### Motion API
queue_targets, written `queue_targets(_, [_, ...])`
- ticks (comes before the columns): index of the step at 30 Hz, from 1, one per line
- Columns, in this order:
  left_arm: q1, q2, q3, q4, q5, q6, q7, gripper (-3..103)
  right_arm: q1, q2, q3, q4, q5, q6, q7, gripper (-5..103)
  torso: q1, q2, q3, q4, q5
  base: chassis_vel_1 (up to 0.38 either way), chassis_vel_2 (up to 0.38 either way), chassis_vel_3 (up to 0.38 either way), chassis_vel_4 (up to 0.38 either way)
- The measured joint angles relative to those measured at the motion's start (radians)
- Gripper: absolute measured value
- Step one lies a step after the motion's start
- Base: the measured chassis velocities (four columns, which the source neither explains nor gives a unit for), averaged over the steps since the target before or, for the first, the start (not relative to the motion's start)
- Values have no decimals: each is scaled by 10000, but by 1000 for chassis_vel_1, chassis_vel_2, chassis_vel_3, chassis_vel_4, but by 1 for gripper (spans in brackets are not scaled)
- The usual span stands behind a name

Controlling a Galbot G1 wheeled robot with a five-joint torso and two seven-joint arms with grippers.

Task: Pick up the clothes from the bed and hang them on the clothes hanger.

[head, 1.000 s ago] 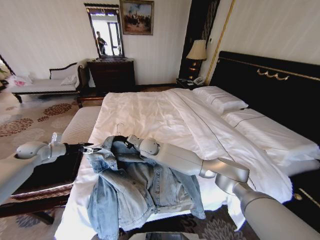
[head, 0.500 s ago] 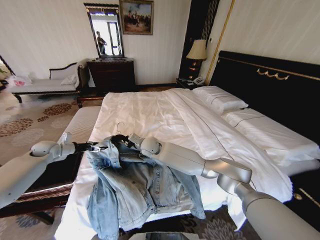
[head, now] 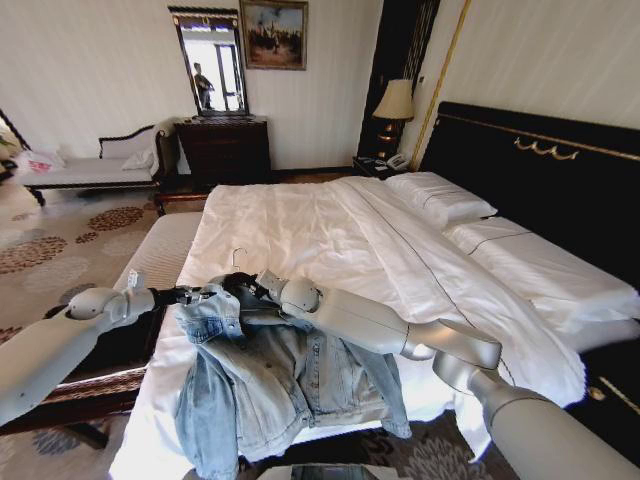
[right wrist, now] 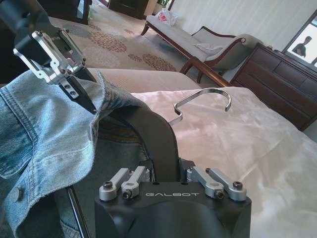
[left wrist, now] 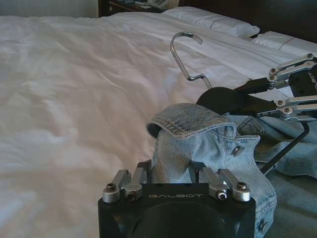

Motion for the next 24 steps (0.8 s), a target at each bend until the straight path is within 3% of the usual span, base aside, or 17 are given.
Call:
queue_targets(12, [563,-20,-458,-250,219,-392,-241,39,-29,16,33,44,54,19,80,24,0,0,0,0,-2,0,0,0,0])
queue_targets(14, [521,-77,-444,-85,556,-760,56,38,-31,24,72,83,163,21,144,28,-1,1,-1,0,-1,0,0,0,0])
queue_targets(17, [426,-127,-342,8,913,-1221,296,28,-50,44,85,181,250,52,158,44,0,0,0,-1,-1,0,0,0,0])
queue_targets(19, [426,-120,-330,4,974,-1276,281,24,-53,41,89,198,250,52,172,44,0,1,0,-2,-1,0,0,0,0])
queue_targets(22, [489,-70,-318,-93,1092,-1412,266,21,-67,19,124,264,255,48,224,60,0,0,0,-1,-1,0,0,0,0])
queue_targets(24, [520,-37,-319,-129,1117,-1446,249,21,-74,10,140,285,256,45,238,65,0,0,0,-2,-1,0,0,0,0])
